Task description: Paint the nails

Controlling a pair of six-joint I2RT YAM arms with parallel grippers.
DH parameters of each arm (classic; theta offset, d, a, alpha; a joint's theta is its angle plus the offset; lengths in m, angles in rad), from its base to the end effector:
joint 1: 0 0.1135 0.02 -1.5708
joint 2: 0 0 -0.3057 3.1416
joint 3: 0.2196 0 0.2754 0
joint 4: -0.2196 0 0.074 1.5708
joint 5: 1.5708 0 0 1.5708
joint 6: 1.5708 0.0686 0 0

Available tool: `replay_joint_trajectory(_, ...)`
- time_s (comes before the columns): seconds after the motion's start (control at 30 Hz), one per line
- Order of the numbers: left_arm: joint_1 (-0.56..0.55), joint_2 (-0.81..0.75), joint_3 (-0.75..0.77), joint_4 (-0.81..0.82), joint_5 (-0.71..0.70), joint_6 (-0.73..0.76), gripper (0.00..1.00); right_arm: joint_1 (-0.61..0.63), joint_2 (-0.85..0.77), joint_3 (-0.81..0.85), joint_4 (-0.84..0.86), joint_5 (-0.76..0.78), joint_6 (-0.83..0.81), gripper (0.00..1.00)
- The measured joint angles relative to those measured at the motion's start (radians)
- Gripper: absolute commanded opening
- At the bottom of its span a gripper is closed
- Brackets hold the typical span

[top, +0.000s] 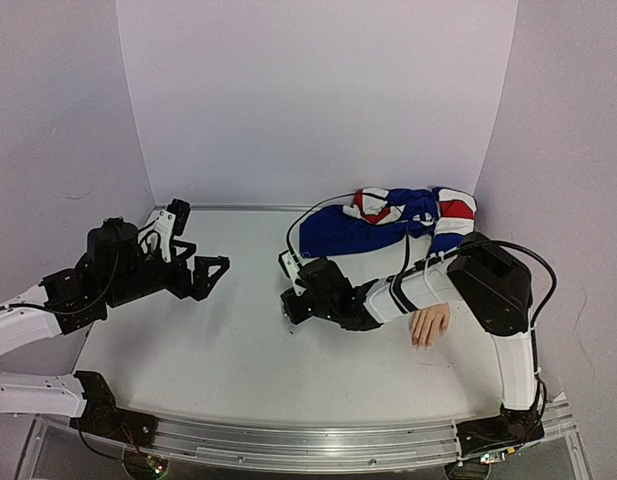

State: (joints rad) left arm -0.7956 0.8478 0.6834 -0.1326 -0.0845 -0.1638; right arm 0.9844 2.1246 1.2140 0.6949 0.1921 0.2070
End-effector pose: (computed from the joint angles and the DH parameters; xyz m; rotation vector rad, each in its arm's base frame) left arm 0.1643 -0.1594 0.3163 0.5358 1.8312 -0.5796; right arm 0.3048 0.4351 0.1677 -0.5620 1.7464 0.6799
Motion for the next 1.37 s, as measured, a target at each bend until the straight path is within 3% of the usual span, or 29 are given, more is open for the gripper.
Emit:
replay_joint_trajectory(0.37, 0.000, 0.027, 0.037, -0.015, -0.008, -0.004, 0.99, 0.000, -0.066, -0.058, -0.042, 0.028, 0.031, 0.97)
replay_joint_trajectory(0.6, 0.000, 0.008, 0.111, -0.077, -0.042, -0.018, 1.00, -0.056, -0.477, -0.155, -0.287, 0.106, 0.100, 0.98)
replay_joint_trajectory(0.83, 0.001, -0.084, 0.189, -0.141, -0.168, -0.010, 1.00, -0.145, -0.931, -0.217, -0.516, 0.277, 0.130, 0.98)
replay_joint_trajectory(1.13, 0.123, -0.056, 0.337, -0.248, -0.301, 0.085, 1.00, -0.190, -1.108, -0.203, -0.765, 0.501, 0.127, 0.98)
replay_joint_trajectory(1.37, 0.128, -0.086, 0.343, -0.262, -0.357, 0.138, 1.00, -0.190, -1.189, -0.154, -0.809, 0.597, 0.078, 0.98)
